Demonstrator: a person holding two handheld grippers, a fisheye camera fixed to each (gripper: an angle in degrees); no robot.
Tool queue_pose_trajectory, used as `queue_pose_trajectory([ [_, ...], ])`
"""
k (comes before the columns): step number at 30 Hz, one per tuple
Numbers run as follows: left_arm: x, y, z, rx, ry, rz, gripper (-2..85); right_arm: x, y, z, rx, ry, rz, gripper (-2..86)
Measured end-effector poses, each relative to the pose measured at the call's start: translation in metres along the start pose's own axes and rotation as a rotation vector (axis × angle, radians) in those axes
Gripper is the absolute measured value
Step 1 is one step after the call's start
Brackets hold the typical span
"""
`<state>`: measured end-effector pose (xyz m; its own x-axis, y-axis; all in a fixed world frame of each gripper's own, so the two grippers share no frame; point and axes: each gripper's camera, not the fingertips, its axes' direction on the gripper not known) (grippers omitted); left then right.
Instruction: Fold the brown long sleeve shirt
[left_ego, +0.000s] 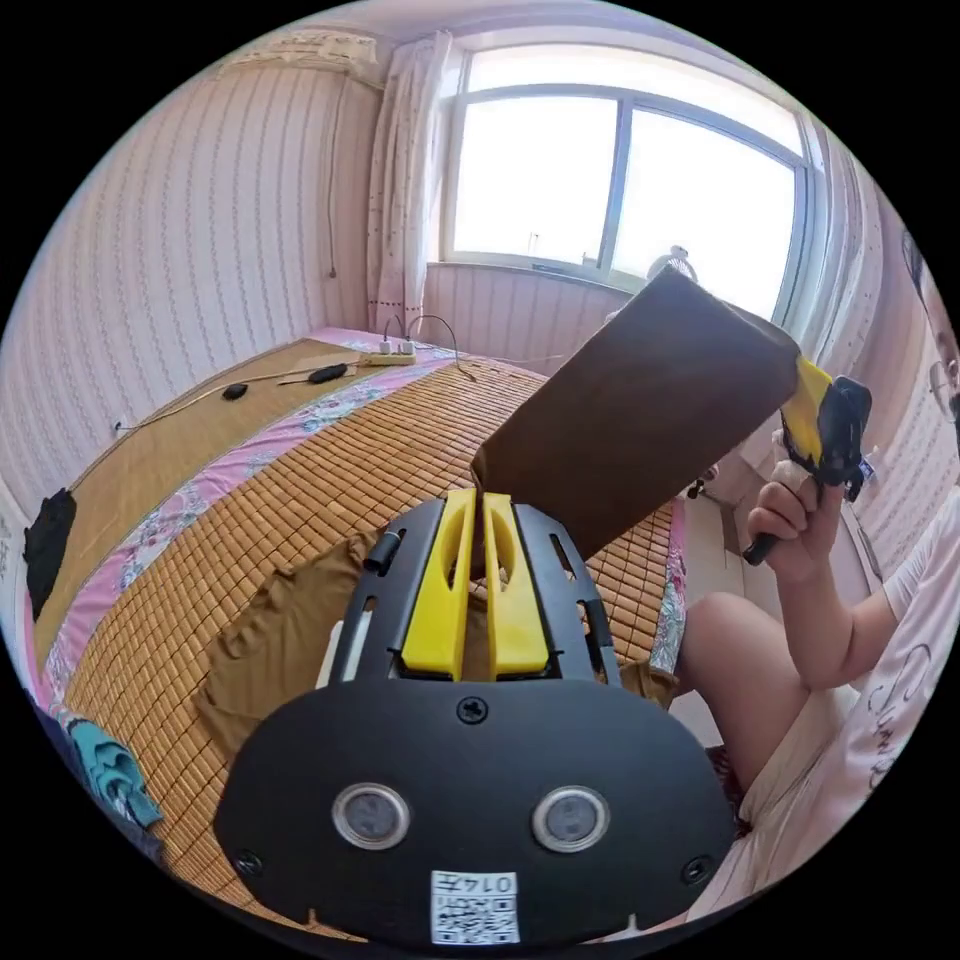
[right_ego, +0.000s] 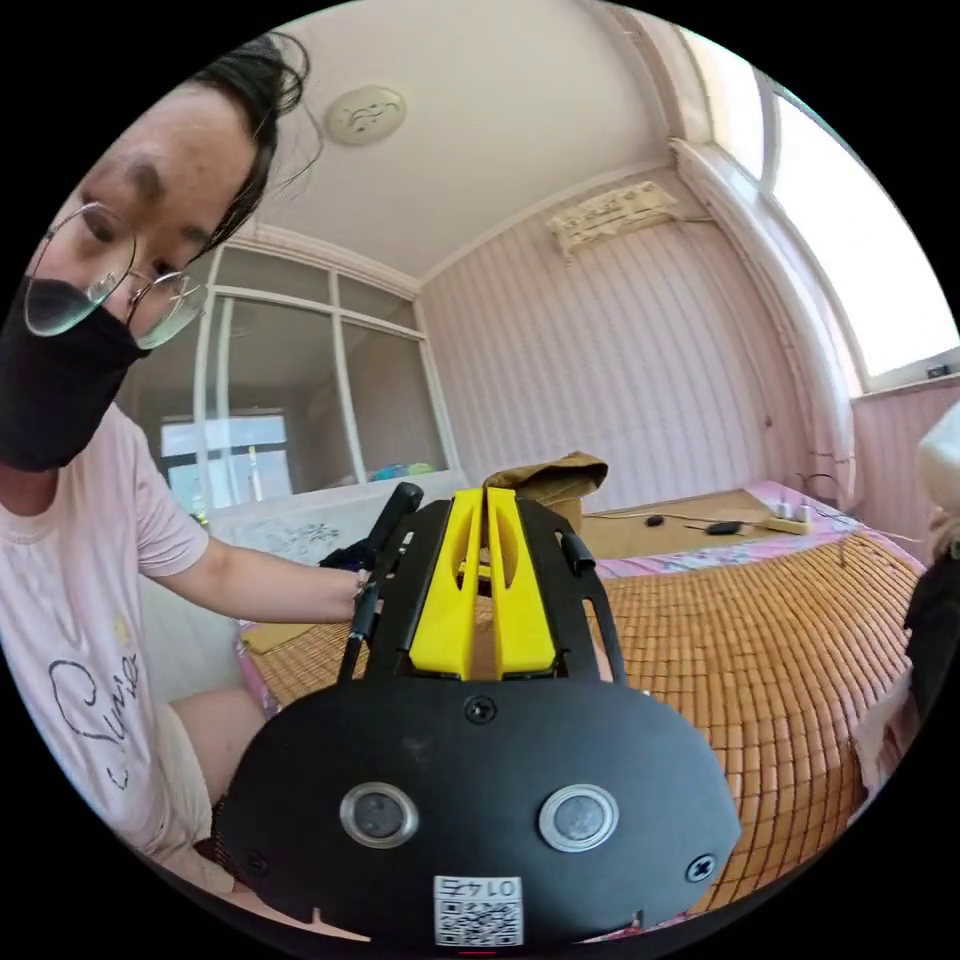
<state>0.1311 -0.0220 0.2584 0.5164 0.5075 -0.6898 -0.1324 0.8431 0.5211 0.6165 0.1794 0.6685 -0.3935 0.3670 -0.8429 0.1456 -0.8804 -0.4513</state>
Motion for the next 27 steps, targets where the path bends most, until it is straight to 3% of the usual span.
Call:
queue_pose_trajectory([
  [3,-0.029,0.068,-0.073,-0.035,-0.109,-0.150,1.6,-0.062,0.025,0.080,-0.279,-0.331,-0.053,0.2],
  [7,-0.054,0.171,-0.128,-0.268,-0.227,-0.356,7.3,-0.126,0.112,0.158,-0.726,-0.318,-0.118,0.2],
  [9,-0.050,0.200,-0.150,-0.285,-0.231,-0.398,7.5,-0.150,0.162,0.179,-0.914,-0.295,-0.122,0.0],
  [13,-0.035,0.234,-0.182,-0.304,-0.146,-0.462,6.9,-0.165,0.196,0.187,-1.012,-0.286,-0.062,0.6],
  [18,-0.012,0.241,-0.172,-0.392,-0.023,-0.457,6.5,-0.167,0.214,0.212,-1.042,-0.057,-0.041,2.8],
  [24,0.033,0.218,-0.136,-0.515,-0.015,-0.251,8.1,-0.179,0.232,0.260,-1.102,-0.037,-0.038,8.0],
  [27,0.041,0.213,-0.126,-0.584,-0.056,-0.173,5.2,-0.182,0.255,0.287,-1.207,0.007,-0.093,6.3],
])
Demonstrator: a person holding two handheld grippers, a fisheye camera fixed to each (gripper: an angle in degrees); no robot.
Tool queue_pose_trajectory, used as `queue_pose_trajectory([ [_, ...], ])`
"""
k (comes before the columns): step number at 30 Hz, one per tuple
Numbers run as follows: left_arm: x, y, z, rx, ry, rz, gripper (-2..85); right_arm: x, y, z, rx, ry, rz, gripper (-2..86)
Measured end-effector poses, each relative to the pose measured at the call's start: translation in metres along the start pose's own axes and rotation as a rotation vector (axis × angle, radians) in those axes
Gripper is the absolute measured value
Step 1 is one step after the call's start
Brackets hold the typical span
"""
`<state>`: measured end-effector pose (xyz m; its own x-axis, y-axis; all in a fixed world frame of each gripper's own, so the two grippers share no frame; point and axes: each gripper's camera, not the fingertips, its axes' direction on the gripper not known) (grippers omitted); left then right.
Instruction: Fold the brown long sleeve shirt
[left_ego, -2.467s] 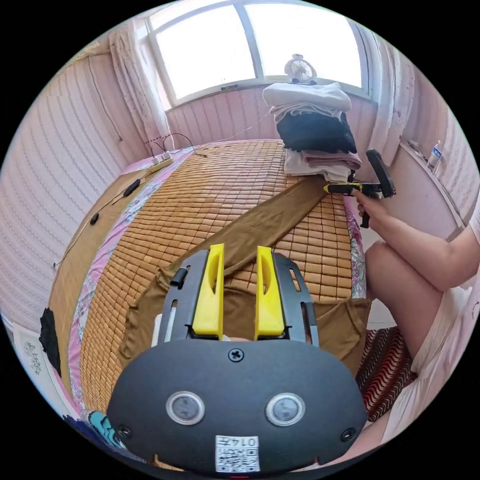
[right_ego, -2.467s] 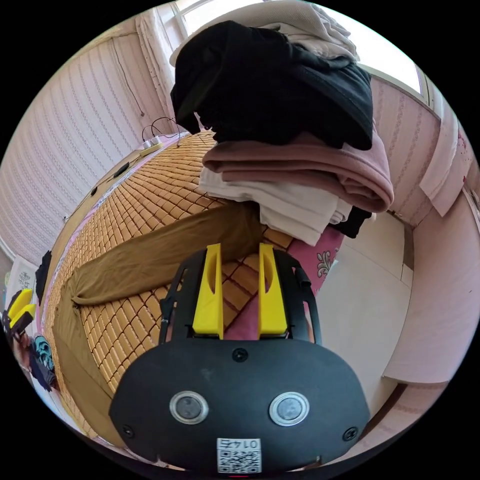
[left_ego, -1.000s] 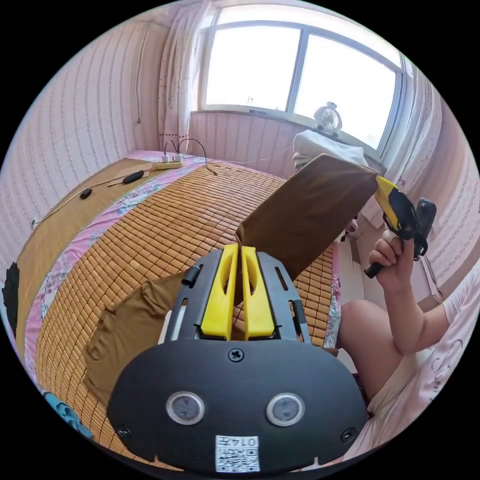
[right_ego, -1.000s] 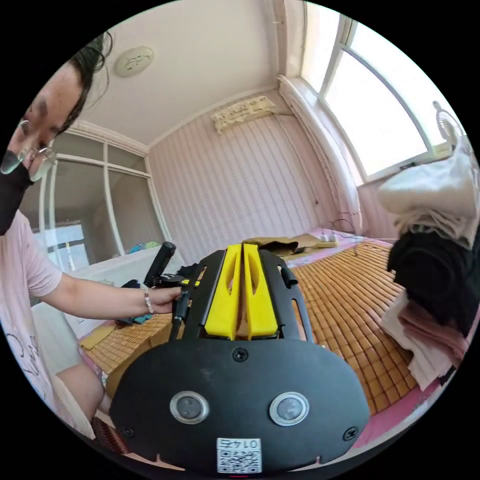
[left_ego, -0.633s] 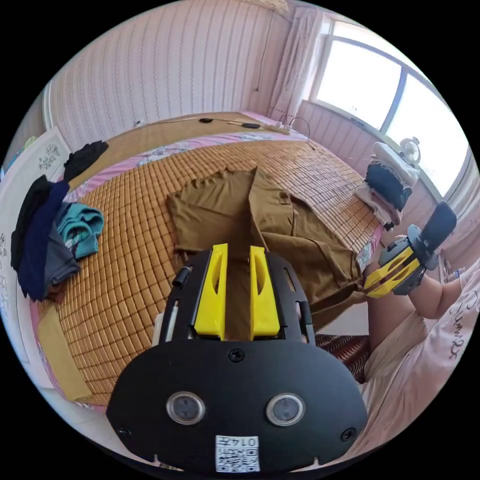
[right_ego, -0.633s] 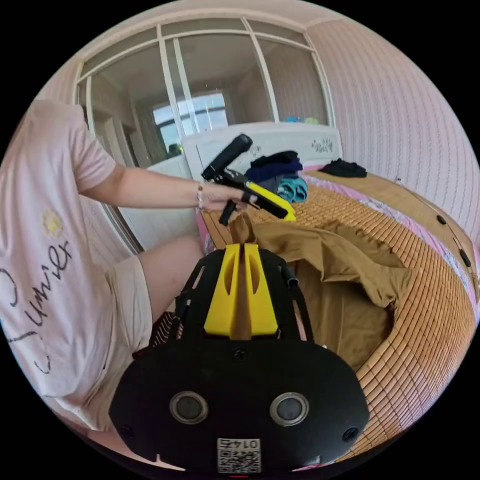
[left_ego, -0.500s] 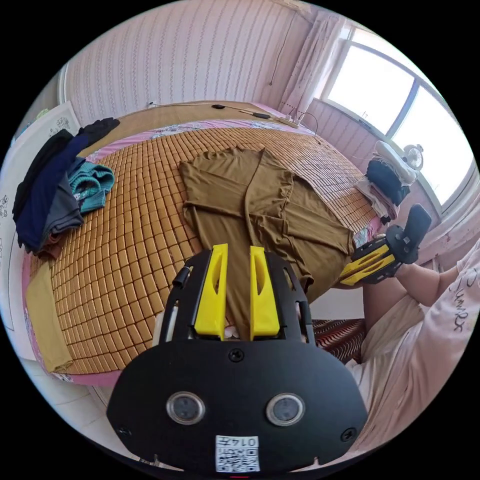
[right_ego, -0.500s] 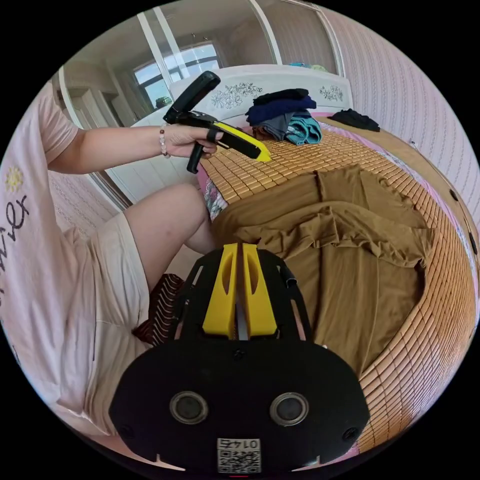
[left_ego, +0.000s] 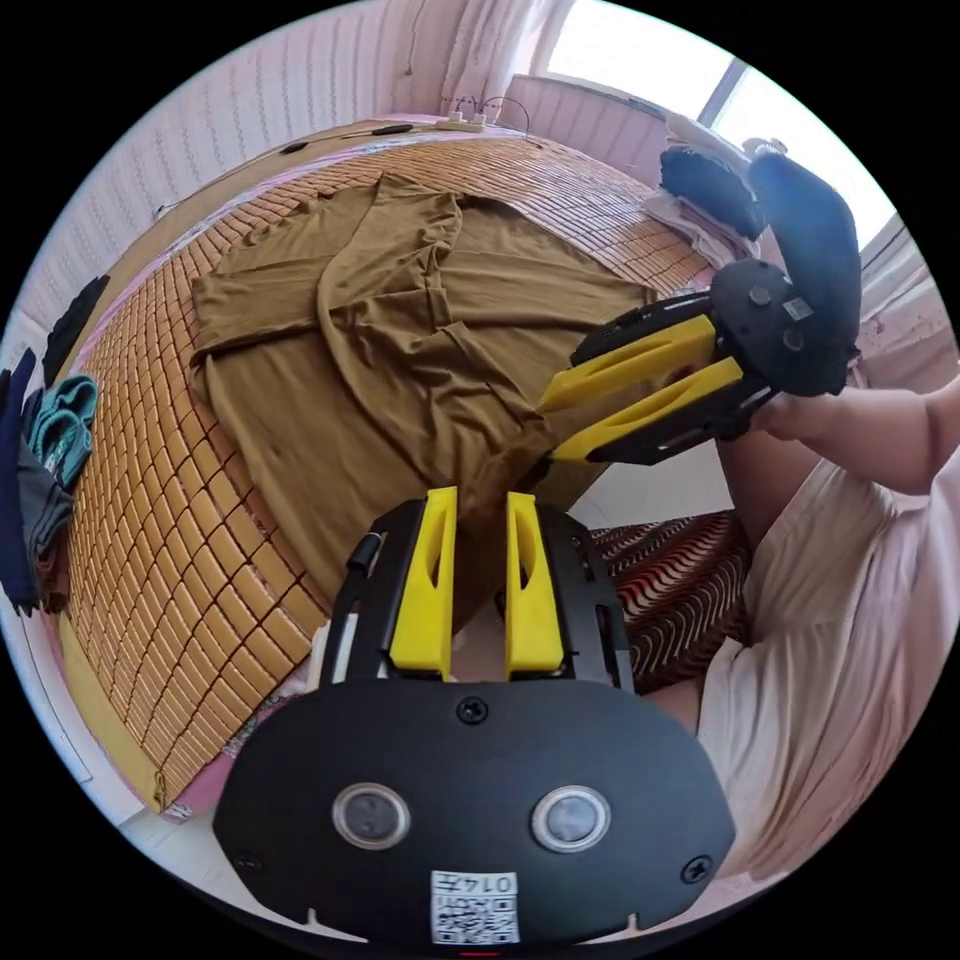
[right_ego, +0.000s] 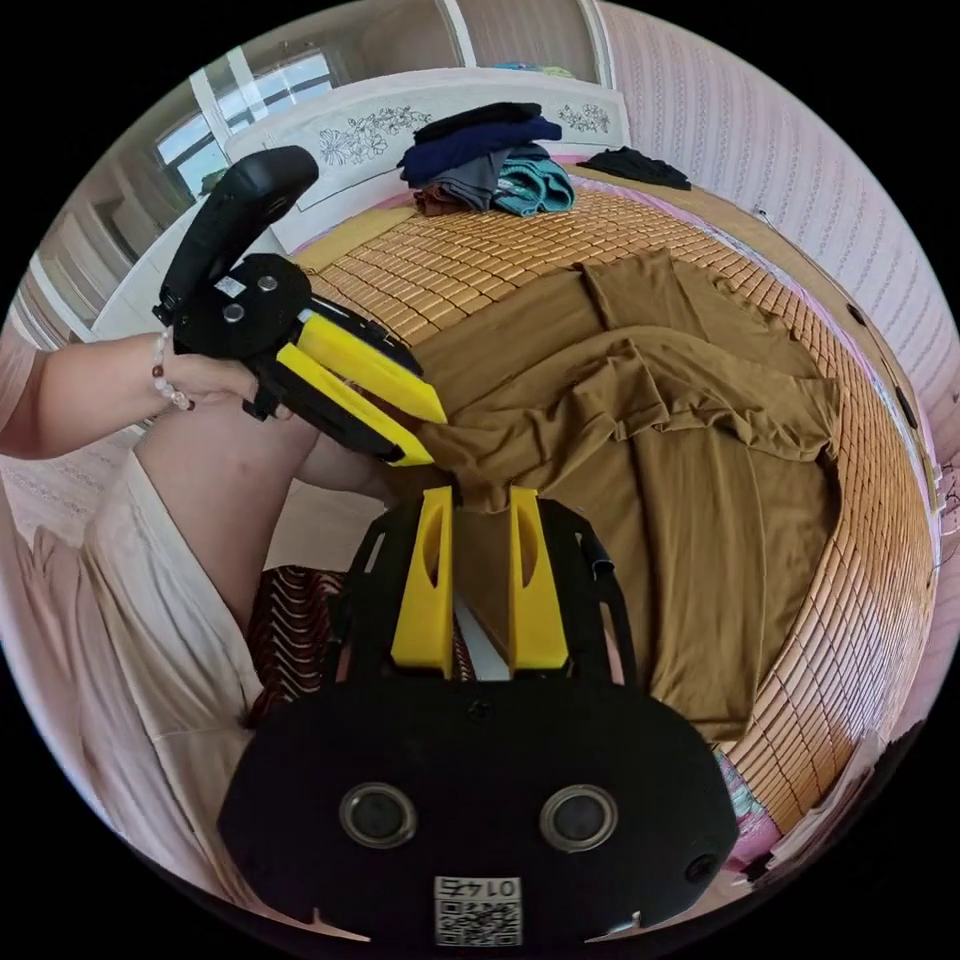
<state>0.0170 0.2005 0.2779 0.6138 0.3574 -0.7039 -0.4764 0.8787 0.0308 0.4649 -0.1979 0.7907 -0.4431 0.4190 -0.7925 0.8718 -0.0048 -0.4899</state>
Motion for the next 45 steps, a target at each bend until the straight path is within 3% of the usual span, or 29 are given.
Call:
queue_pose_trajectory([
  [2,-0.003,0.001,-0.010,0.003,-0.023,0.002,0.7,0.005,-0.008,0.006,-0.024,-0.006,0.015,3.5],
  [10,-0.019,0.027,-0.105,0.057,0.016,0.081,-0.7,-0.006,-0.046,-0.046,0.041,-0.225,-0.115,0.8],
  [14,-0.049,0.034,-0.098,-0.011,-0.105,0.010,-0.6,-0.005,-0.072,-0.023,0.016,-0.247,-0.114,2.0],
  [16,-0.064,0.036,-0.089,-0.047,-0.083,-0.029,-0.5,0.006,-0.078,-0.019,0.014,-0.264,-0.097,3.6],
  [20,-0.078,0.038,-0.103,-0.034,-0.048,-0.077,0.2,0.072,-0.084,-0.029,-0.008,-0.118,-0.026,6.0],
  [23,-0.074,0.034,-0.126,-0.023,-0.114,-0.069,0.8,0.156,-0.090,-0.042,0.004,0.024,0.149,6.3],
  [26,-0.058,0.022,-0.137,0.015,-0.050,-0.022,1.5,0.238,-0.101,-0.050,0.038,0.092,0.356,6.7],
  [30,-0.044,0.005,-0.120,0.029,-0.044,-0.010,3.2,0.319,-0.118,-0.045,0.107,0.140,0.577,7.0],
  [32,-0.048,-0.005,-0.093,-0.056,0.015,-0.030,4.5,0.341,-0.126,-0.037,0.101,0.161,0.624,5.9],
  [36,-0.051,-0.007,-0.090,-0.118,0.024,0.014,0.4,0.371,-0.138,-0.029,0.010,0.212,0.598,0.7],
  [40,-0.059,-0.002,-0.098,-0.132,0.015,0.047,-0.6,0.384,-0.140,-0.038,-0.015,0.171,0.569,-0.1],
  [45,-0.073,0.002,-0.116,-0.136,0.136,0.085,0.0,0.397,-0.130,-0.071,-0.046,0.111,0.505,0.8],
])
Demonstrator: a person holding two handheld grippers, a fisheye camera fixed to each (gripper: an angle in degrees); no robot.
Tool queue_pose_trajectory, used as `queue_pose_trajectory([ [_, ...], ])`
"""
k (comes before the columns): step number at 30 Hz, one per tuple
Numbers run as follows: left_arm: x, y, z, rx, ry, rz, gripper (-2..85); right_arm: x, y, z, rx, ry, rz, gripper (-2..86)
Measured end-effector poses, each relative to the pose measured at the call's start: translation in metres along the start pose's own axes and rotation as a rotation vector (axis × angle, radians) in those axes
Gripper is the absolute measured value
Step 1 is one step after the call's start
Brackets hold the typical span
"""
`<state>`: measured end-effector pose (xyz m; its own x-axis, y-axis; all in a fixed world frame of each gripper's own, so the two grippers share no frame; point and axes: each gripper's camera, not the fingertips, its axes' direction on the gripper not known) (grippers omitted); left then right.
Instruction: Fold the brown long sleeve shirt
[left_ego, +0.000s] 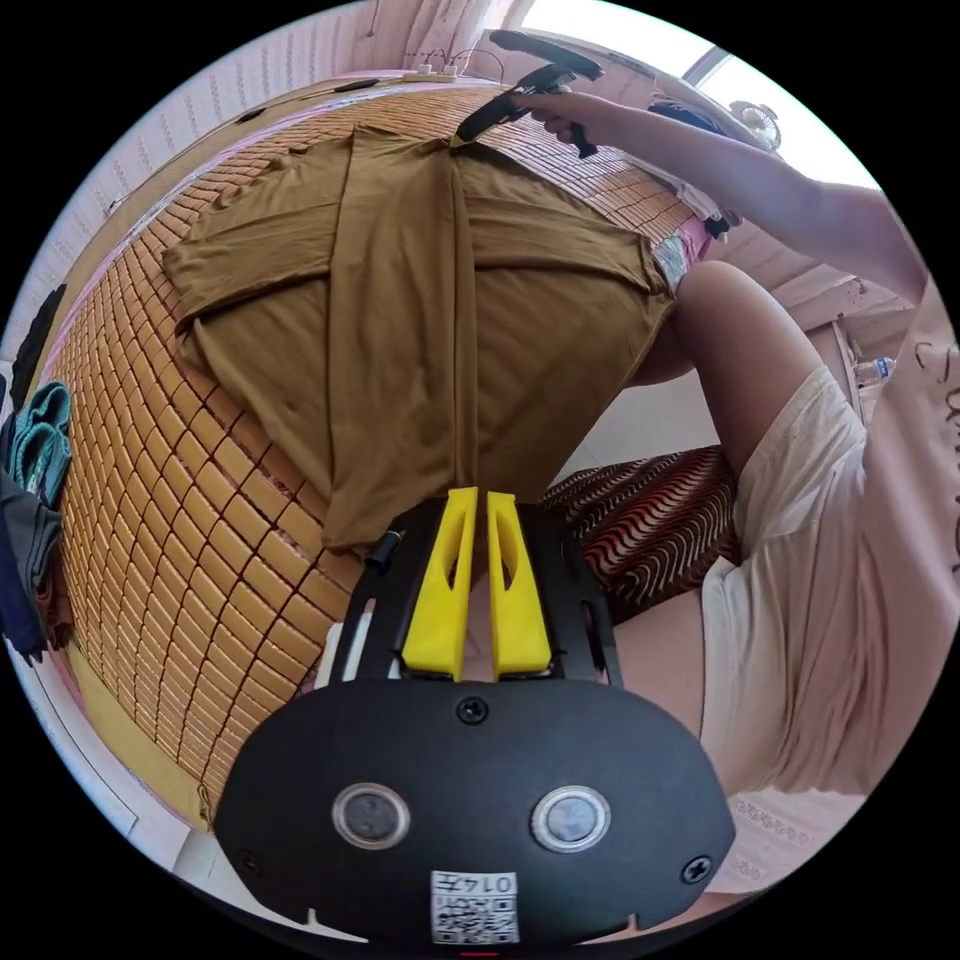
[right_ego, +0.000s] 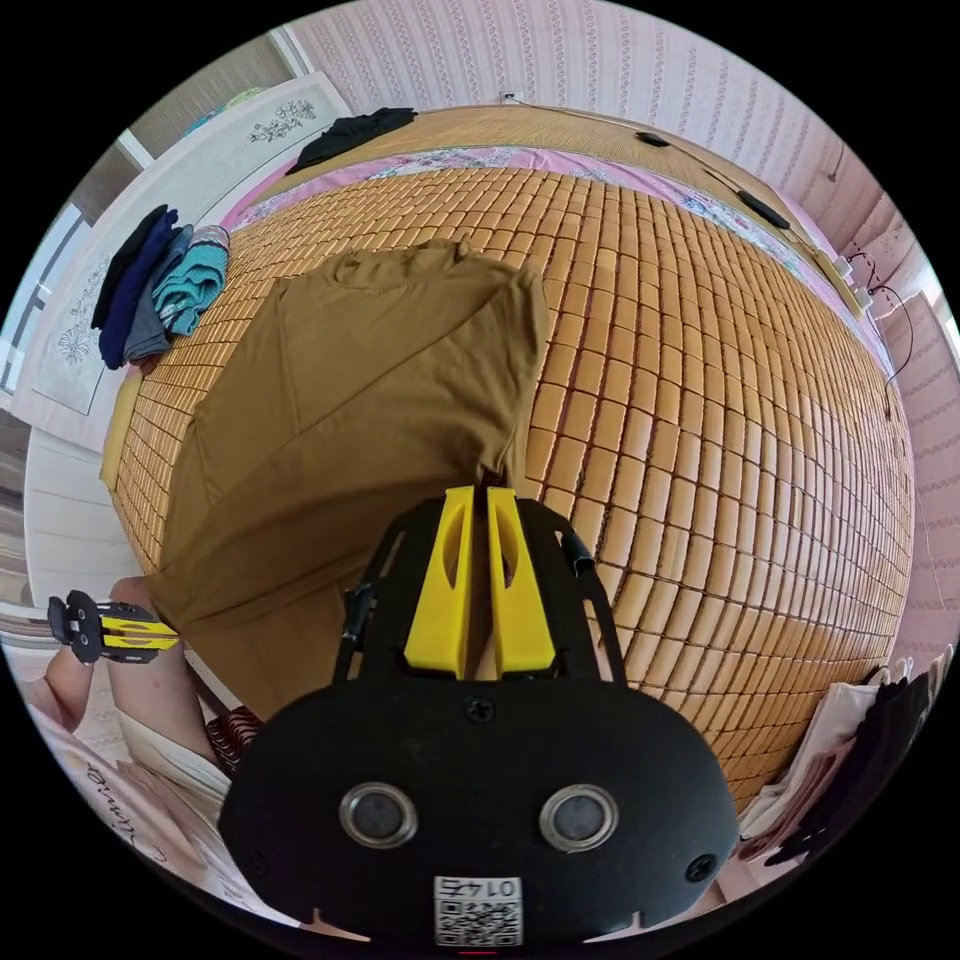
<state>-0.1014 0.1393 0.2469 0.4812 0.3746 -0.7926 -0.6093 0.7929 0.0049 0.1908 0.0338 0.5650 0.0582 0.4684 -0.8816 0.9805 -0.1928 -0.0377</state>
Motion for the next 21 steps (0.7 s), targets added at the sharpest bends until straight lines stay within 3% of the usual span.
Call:
queue_pose_trajectory([
  [4,-0.036,0.005,-0.053,0.137,0.101,0.000,0.4,0.015,-0.004,-0.032,0.102,0.000,-0.059,2.4],
  [10,-0.176,-0.046,-0.094,0.388,-0.093,-0.180,1.1,0.034,-0.065,-0.020,0.164,0.004,-0.045,10.7],
  [13,-0.254,-0.082,-0.091,0.429,-0.091,-0.354,0.8,0.047,-0.096,-0.005,0.179,0.042,0.021,12.3],
  [17,-0.326,-0.124,-0.077,0.466,-0.076,-0.533,7.3,0.060,-0.125,0.011,0.141,-0.011,0.061,8.7],
  [21,-0.356,-0.151,-0.067,0.479,-0.044,-0.585,7.8,0.074,-0.137,0.006,0.154,-0.040,0.046,1.7],
])
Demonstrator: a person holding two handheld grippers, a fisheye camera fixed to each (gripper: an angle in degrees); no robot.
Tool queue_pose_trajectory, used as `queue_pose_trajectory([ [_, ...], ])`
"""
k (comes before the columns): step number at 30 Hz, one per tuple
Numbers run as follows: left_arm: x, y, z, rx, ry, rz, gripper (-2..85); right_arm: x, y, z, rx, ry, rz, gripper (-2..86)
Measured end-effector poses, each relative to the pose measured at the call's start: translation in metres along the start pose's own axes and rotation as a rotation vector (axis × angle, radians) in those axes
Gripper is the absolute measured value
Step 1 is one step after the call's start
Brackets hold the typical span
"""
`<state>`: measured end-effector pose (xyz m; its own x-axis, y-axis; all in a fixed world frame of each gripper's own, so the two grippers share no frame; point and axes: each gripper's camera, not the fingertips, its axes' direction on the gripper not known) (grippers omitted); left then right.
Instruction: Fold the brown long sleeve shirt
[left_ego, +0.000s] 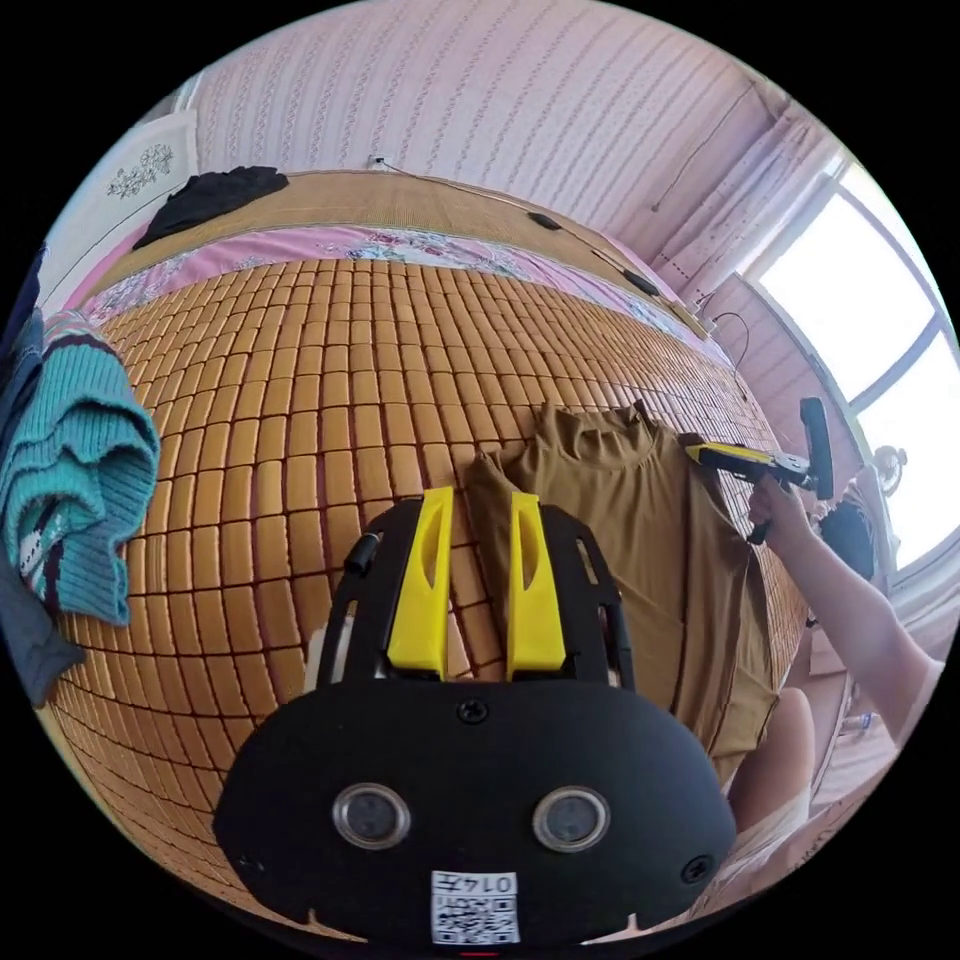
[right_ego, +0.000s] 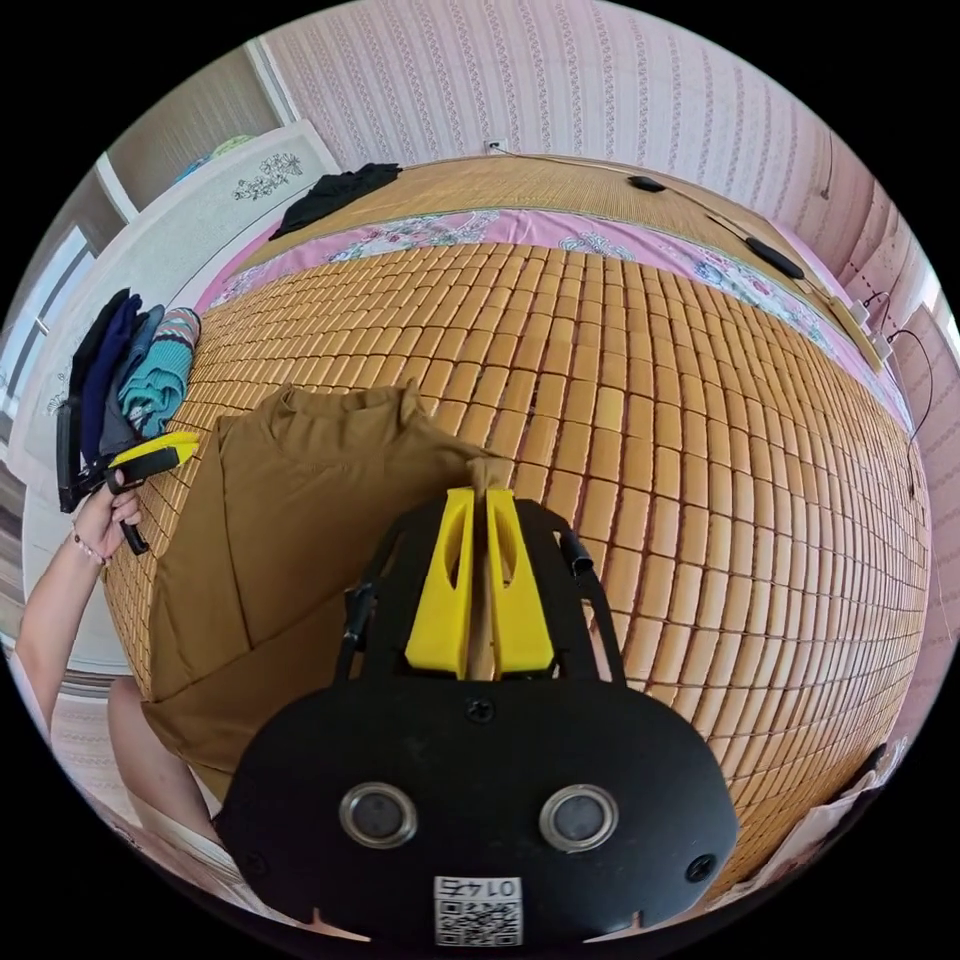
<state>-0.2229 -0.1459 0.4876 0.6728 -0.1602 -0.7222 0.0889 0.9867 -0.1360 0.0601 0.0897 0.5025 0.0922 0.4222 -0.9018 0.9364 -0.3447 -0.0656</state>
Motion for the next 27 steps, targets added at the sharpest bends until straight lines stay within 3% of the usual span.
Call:
queue_pose_trajectory([
  [4,-0.011,-0.025,0.020,-0.092,0.069,-0.044,0.3,0.021,-0.010,-0.015,0.025,-0.030,0.056,0.7],
  [13,0.001,-0.049,-0.036,0.180,0.009,-0.098,-1.0,0.049,-0.031,-0.089,0.184,-0.004,0.113,0.5],
  [18,0.026,-0.044,-0.069,0.202,0.047,0.001,-1.0,0.047,-0.015,-0.129,0.217,-0.043,0.059,0.6],
  [22,0.060,0.002,-0.120,0.197,0.083,0.209,-1.0,0.036,0.029,-0.176,0.272,-0.129,-0.031,0.7],
  [27,0.092,0.120,-0.172,0.166,0.129,0.365,-0.9,0.017,0.161,-0.229,0.267,-0.237,-0.122,0.8],
])
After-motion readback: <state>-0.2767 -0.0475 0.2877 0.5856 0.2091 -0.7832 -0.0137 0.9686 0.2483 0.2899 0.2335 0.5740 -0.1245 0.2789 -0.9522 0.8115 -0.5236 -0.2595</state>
